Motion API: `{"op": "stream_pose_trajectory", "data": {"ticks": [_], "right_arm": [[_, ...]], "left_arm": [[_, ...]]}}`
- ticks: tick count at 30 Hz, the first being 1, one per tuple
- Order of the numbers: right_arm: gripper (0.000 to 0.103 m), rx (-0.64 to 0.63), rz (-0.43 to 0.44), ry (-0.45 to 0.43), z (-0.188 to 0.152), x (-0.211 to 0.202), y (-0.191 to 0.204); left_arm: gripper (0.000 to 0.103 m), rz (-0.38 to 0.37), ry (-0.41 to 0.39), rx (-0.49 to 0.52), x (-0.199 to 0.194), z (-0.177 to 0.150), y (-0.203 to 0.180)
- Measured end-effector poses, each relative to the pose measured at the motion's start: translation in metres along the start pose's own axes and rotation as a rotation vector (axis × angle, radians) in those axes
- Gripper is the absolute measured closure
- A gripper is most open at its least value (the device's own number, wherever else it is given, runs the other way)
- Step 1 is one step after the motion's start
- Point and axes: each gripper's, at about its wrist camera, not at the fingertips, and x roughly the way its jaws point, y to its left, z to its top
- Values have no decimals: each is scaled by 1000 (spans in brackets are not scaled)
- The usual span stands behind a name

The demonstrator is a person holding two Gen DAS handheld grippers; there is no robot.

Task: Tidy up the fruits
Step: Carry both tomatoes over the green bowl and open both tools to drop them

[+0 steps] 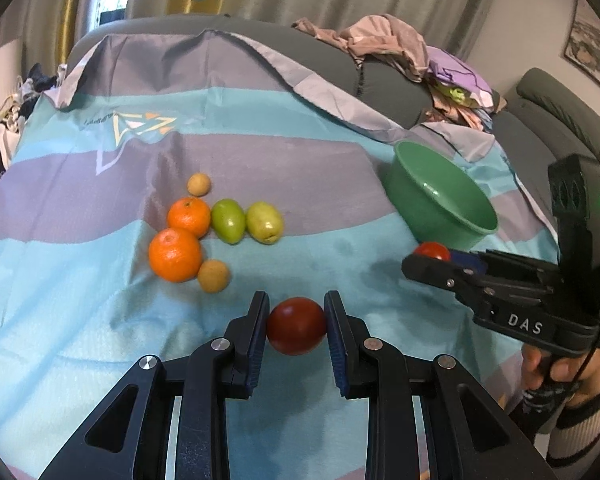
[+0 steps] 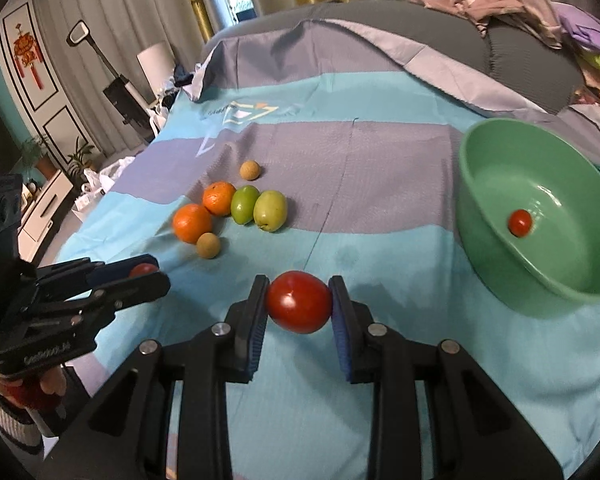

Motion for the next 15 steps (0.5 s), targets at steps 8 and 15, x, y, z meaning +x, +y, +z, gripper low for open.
{"op": "stream_pose_trajectory", "data": {"ticks": [8,15], "right_arm": [[72,36,-34,-62,-8,-32,-14],[72,62,-71,-131,-10,-55,-31]], "left_arm": [[75,-12,-32,45,-10,9,-23],[75,-28,-53,92,-7,24,-45]]}}
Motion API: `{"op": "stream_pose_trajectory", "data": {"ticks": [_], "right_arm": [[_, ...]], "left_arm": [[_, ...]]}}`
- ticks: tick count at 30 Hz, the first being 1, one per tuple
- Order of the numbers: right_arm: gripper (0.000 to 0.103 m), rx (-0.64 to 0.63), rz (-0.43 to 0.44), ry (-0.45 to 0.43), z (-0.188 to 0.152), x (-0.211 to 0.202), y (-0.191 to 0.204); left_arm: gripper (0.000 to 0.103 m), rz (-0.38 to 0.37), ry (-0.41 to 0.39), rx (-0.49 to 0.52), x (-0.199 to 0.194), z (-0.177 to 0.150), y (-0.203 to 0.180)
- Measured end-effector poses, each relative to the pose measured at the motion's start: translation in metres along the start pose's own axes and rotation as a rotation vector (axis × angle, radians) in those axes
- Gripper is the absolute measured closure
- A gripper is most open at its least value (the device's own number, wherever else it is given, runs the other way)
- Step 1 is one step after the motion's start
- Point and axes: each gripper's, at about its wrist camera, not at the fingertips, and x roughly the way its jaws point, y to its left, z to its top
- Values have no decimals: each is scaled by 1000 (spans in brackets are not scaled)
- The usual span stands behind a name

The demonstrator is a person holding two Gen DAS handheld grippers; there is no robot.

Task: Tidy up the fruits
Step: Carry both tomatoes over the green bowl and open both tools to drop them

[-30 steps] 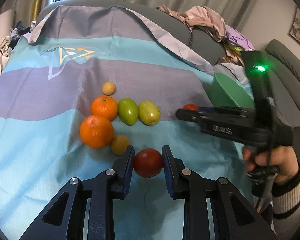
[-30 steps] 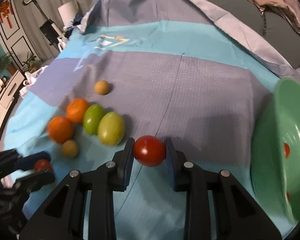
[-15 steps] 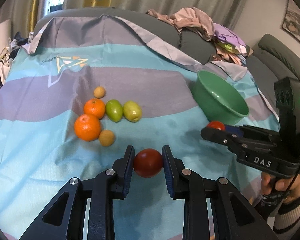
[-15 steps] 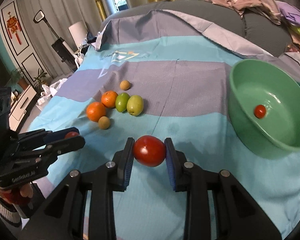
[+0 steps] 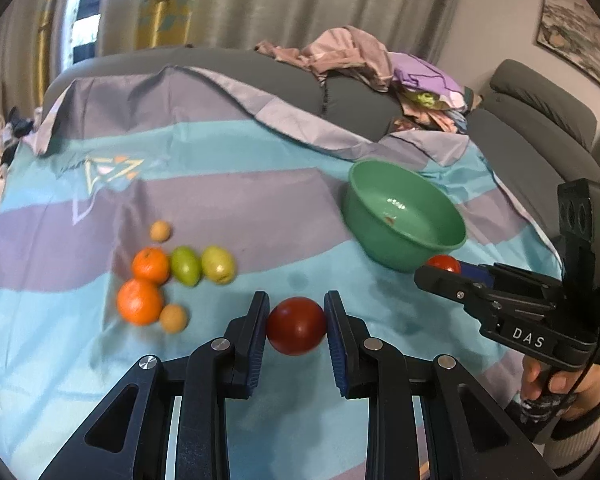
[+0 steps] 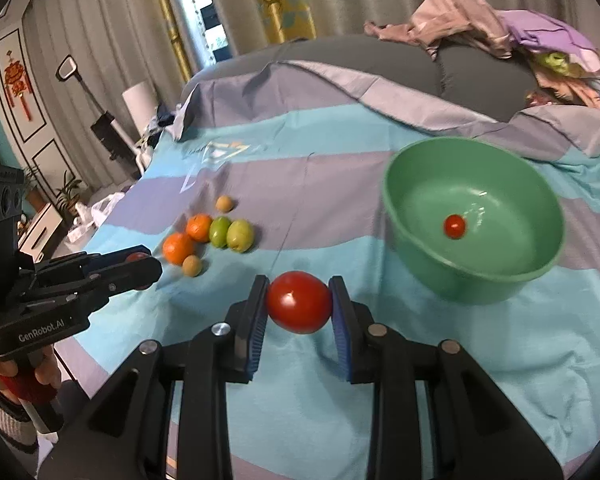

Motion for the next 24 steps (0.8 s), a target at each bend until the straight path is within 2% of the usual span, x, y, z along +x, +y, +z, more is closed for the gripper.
{"op": "stream_pose_trajectory", "data": {"ticks": [5,12,17,24], "right_arm": [[72,29,-34,-45,3,-10,-16],[72,84,-77,-88,6,-18,-47],[71,130,-116,-126,10,-23,-74],[71,173,-146,-133,14,-18,-104]], "left_arm": [[75,-1,4,71,16,16,-24],[75,-50,8,179,46,37,-64],[75,-103,8,216,70,54,-84],[75,-149,19,237,104,69,-101]]}}
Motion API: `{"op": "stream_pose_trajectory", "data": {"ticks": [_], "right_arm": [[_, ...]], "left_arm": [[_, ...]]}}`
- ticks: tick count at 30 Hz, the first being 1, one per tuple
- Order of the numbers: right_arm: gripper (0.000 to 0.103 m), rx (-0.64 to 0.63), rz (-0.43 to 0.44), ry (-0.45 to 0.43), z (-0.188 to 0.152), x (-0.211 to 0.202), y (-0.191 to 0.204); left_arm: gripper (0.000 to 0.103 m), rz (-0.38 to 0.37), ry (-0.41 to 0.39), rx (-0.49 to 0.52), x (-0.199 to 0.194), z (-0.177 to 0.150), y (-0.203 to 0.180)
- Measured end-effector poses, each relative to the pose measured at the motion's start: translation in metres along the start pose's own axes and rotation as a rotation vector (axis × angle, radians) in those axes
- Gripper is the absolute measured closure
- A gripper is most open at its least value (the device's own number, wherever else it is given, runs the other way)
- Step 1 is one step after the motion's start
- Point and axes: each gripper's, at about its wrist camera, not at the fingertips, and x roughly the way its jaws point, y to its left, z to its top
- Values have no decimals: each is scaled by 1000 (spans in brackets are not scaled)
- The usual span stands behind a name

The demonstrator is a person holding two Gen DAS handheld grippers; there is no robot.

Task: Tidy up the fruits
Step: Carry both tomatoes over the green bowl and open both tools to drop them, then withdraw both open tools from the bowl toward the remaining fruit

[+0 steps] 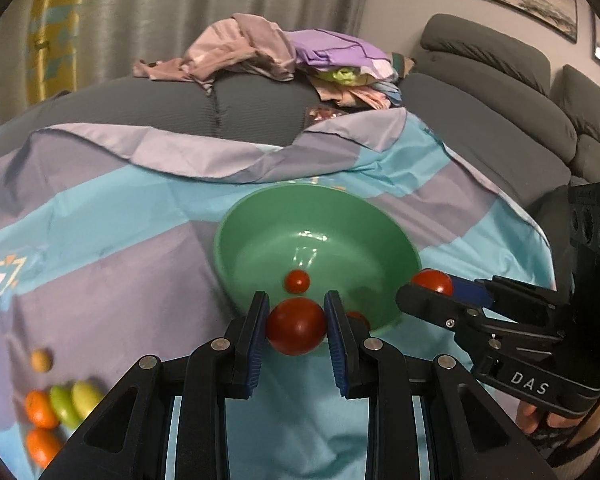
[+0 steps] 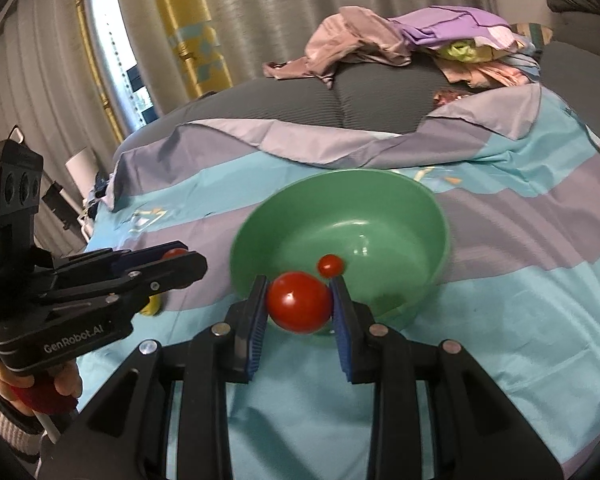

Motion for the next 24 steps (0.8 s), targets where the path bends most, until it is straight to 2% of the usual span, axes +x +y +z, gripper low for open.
{"op": "stream_pose_trajectory", "data": {"ticks": [8,14,20,24], "right_arm": [[71,13,-26,22,5,20,-14],[70,33,-32,37,3,29,-22],[70,46,-40,33,2,24,-24],[68,69,-41,24,-2,12,-29]], "left_arm": [[75,7,53,32,39,7,-6],[75,30,89,49,54,3,-7],[75,41,93,35,51,3,-3],[73,44,53,17,30,1,2]]}}
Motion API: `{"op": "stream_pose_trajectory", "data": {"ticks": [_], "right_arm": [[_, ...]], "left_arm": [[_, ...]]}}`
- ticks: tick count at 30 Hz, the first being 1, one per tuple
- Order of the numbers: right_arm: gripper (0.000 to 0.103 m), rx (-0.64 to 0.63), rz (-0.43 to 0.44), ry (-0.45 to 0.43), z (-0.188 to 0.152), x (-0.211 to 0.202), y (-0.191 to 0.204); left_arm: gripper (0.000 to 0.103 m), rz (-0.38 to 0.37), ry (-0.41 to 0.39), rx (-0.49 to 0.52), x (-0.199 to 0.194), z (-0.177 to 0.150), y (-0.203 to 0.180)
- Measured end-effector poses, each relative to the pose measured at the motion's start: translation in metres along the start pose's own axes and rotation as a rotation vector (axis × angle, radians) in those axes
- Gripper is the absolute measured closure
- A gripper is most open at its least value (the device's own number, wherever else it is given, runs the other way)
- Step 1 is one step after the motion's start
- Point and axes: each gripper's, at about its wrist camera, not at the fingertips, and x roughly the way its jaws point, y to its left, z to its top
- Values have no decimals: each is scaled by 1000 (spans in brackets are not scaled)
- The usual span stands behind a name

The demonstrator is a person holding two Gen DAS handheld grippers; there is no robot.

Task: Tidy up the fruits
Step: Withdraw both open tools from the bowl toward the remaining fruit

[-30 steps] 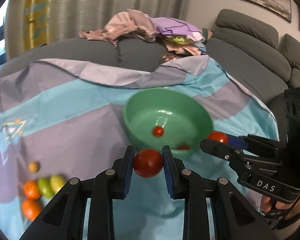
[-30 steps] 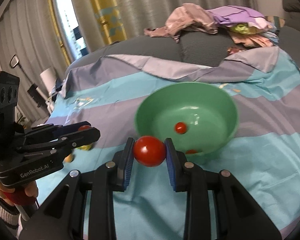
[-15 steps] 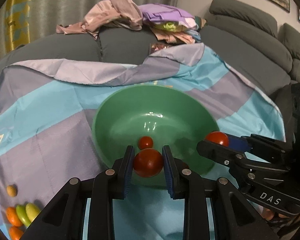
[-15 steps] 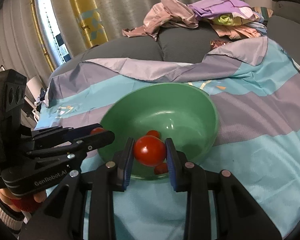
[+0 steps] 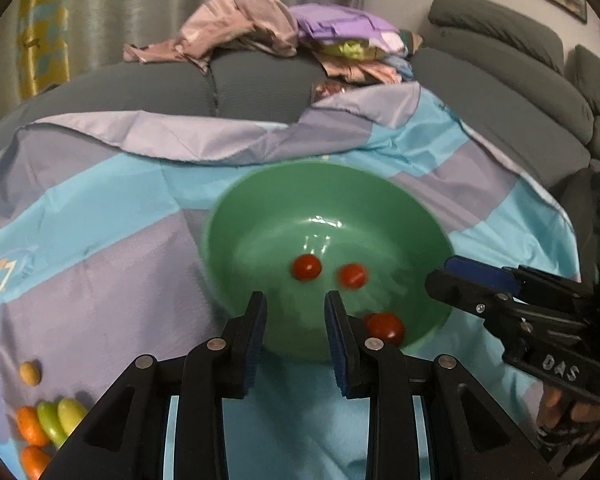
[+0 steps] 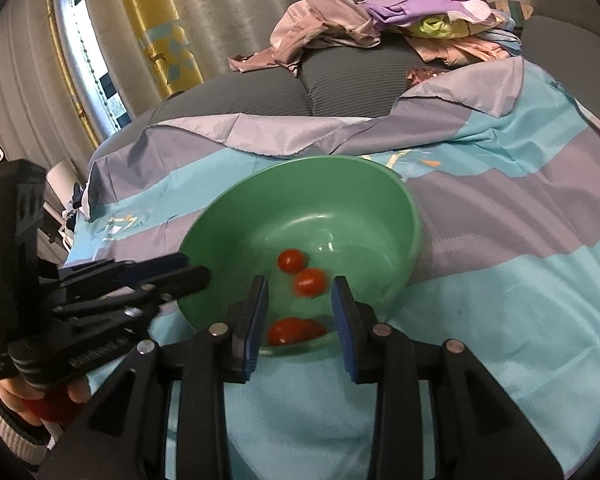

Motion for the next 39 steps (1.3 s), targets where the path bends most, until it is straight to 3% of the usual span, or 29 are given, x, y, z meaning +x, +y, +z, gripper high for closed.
{"op": "stream_pose_trajectory", "data": {"ticks": [4,18,21,24,29,39], "right_arm": [[65,8,6,2,-8,-11,-2],[54,-69,89,111,-44,-33,44],[50,-101,110,118,-48,-36,57],[48,-127,125,125,-51,-37,70],[47,-178,152,148,-55,-38,94],[47,-265,174,212,-70,-29,131]], "left_arm": [[70,14,-22,-36,-30,-19,13],[69,179,57,-268,-118,-123,77],[53,217,47,-309,-136,-137,87],[50,243,28,-348,-154,-148,97],[50,257,2,-384,-170,-163,106],[50,202,3,-425,-168,-180,118]]}}
